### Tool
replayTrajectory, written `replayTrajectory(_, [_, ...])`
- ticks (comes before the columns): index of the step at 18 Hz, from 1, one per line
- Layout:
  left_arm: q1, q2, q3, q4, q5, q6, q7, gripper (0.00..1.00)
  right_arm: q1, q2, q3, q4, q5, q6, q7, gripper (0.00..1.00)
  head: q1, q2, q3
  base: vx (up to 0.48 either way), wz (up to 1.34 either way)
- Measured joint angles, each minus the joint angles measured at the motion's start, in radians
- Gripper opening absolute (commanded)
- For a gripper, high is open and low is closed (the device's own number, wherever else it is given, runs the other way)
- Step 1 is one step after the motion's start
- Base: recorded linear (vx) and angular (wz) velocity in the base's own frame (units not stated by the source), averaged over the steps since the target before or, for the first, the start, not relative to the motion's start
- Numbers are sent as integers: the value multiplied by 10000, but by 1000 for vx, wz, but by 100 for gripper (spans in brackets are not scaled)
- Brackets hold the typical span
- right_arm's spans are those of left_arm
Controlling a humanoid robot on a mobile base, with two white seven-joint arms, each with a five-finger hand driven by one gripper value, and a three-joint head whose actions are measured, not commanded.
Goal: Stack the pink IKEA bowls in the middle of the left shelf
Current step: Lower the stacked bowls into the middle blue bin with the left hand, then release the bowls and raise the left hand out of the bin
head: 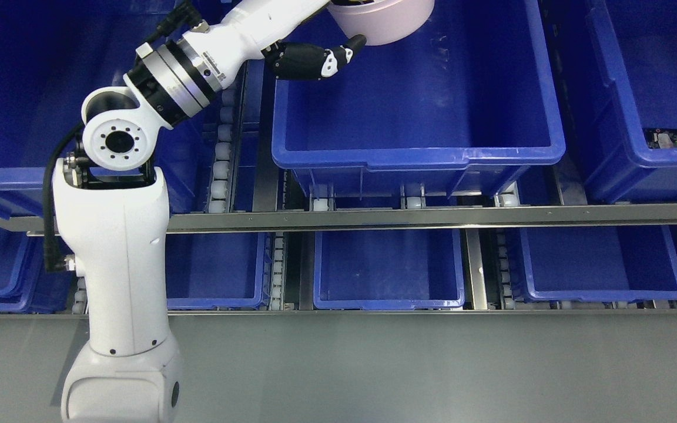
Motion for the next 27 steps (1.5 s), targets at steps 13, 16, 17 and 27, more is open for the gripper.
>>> replayTrajectory(13, [-377,-273,-1251,1682,-613,322,-414,12,0,0,0,0,0,0,0,100,0,0,0,13,0])
replayTrajectory(16, [-423,-366,-1399,2016,-656,324,-413,27,0,0,0,0,0,0,0,100,0,0,0,0,0])
replayTrajectory(17, [-434,-392,-1435,2100,-664,306,-413,31,0,0,0,0,0,0,0,100,0,-1,0,0,0])
replayTrajectory(27, [-445,-557,-1522,2548,-534,229,772,96,0,0,0,0,0,0,0,100,0,0,0,5,0])
